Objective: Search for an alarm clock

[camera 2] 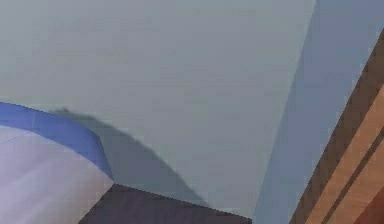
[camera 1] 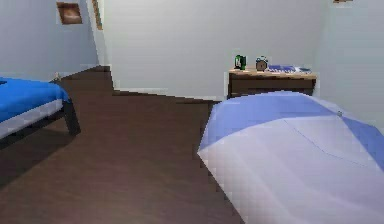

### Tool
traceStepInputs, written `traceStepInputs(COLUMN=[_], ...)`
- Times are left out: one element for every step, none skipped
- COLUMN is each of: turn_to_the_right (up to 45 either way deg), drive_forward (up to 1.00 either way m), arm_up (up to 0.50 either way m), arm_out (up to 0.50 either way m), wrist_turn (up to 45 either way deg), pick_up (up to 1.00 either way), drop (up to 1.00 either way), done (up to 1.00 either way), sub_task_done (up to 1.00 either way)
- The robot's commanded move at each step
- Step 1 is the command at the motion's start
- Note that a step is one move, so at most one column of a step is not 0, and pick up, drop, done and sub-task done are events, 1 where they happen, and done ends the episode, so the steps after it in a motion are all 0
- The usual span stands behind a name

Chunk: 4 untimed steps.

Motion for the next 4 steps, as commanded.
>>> traceStepInputs(turn_to_the_right=[-18.0,0.0,-3.0,0.0], drive_forward=[0.0,1.0,0.0,0.85], arm_up=[0.0,0.0,0.0,0.0], arm_out=[0.0,0.0,0.0,0.0], wrist_turn=[0.0,0.0,0.0,0.0], pick_up=[0.0,0.0,0.0,0.0], drop=[0.0,0.0,0.0,0.0], done=[0.0,0.0,0.0,0.0], sub_task_done=[0.0,0.0,0.0,0.0])
